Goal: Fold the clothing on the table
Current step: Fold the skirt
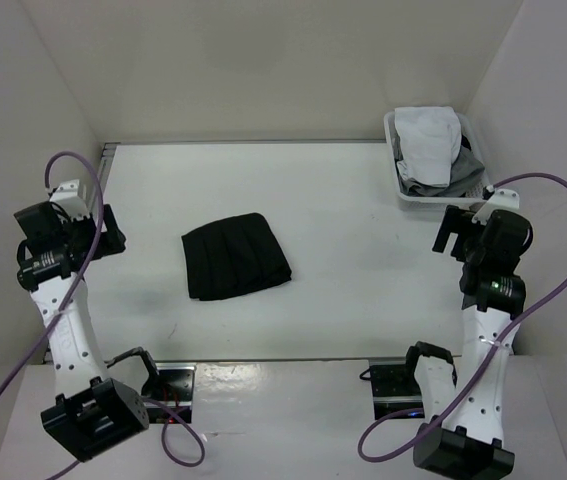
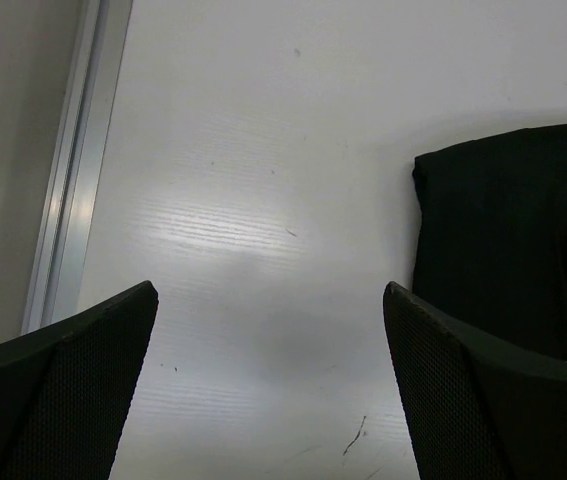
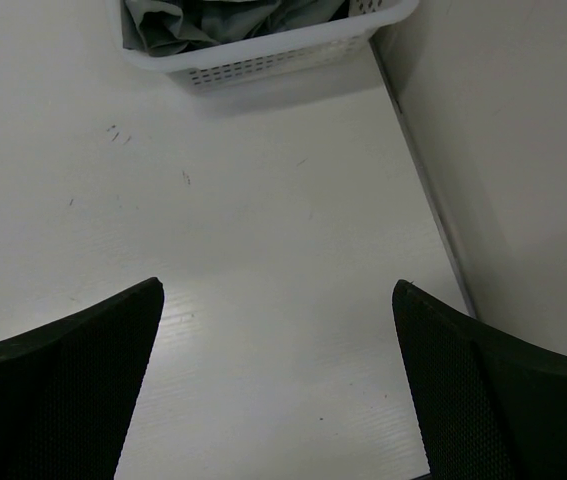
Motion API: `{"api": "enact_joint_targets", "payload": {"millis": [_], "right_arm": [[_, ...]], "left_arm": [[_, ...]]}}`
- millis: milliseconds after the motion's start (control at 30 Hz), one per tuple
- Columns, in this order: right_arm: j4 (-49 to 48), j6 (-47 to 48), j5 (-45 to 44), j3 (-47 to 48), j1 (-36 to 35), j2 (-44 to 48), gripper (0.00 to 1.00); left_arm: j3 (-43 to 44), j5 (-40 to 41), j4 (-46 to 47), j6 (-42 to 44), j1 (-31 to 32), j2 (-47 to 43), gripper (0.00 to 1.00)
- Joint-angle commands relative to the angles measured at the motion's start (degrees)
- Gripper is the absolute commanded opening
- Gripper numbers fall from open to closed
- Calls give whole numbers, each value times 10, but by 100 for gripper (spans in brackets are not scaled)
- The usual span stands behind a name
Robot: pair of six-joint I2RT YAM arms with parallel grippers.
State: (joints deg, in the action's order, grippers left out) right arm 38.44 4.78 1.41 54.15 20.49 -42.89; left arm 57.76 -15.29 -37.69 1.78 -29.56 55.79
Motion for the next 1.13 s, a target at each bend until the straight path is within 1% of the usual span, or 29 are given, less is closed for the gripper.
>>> {"api": "enact_joint_targets", "payload": {"millis": [0,333,600,667,1100], "right_arm": [[-35,1,17,1,6,22,99],[-40,7,23,1,11,17,99],[-40,12,29,1,11,11,99],[-40,12,40,1,11,11,99],[-40,17,47,1,11,22,99]], "left_arm": [[6,-53,15,20,-4,-43,99],[6,-58,15,25,-4,-32,99],[6,-90,15,36,-4,-38,99],[6,-90,10,36,-4,-38,99],[1,-95,10,41,-4,-49,99]]}}
